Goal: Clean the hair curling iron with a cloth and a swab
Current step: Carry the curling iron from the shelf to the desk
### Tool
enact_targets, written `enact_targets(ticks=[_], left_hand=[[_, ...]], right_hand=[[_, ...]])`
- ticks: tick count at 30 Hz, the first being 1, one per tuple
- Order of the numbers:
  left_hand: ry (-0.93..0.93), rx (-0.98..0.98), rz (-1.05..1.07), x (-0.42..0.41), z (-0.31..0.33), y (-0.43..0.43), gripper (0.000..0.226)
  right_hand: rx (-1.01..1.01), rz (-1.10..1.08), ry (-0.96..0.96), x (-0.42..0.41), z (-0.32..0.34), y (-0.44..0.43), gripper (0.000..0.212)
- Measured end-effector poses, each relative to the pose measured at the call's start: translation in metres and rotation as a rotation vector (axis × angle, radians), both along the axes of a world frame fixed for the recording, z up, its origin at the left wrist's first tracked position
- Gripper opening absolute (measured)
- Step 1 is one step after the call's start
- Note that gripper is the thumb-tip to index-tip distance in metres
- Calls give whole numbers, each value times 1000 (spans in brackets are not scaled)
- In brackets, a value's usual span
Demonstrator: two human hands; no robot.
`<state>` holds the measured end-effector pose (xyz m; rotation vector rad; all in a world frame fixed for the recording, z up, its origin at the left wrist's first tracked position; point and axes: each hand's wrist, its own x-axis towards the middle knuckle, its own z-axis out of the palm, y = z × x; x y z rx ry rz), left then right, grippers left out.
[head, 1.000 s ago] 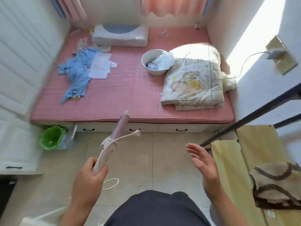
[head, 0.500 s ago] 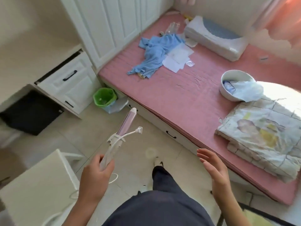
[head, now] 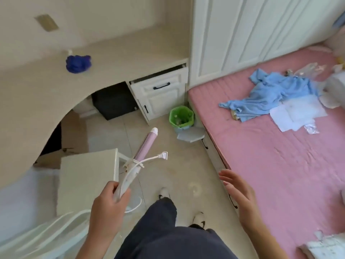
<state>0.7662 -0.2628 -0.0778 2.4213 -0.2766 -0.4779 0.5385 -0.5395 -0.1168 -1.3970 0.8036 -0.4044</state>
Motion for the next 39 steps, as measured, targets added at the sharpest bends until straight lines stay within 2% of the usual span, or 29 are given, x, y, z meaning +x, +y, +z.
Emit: enact_targets(ticks=[5,15,23,29,32,39], left_hand=[[28,-32,141,63,-12,-5,17],[18,-74,155,252,-10,-23,17],[60,-80,197,380,-12,-51,14],[62,-40,271,480,-10,-74,15],[21,-38,298,529,4,-76,14],[-24,-7,377,623,18,-59,17]], right_hand=[[-25,93,29,92,-9,-29,37],[-60,207,0,340,3,-46,32],[-81,214,65,458,3,-84,36],[-2,262,84,569,-14,-109,33],[-1,332,36,643,-5,-111,34],[41,470,12,772,-6,-101,33]])
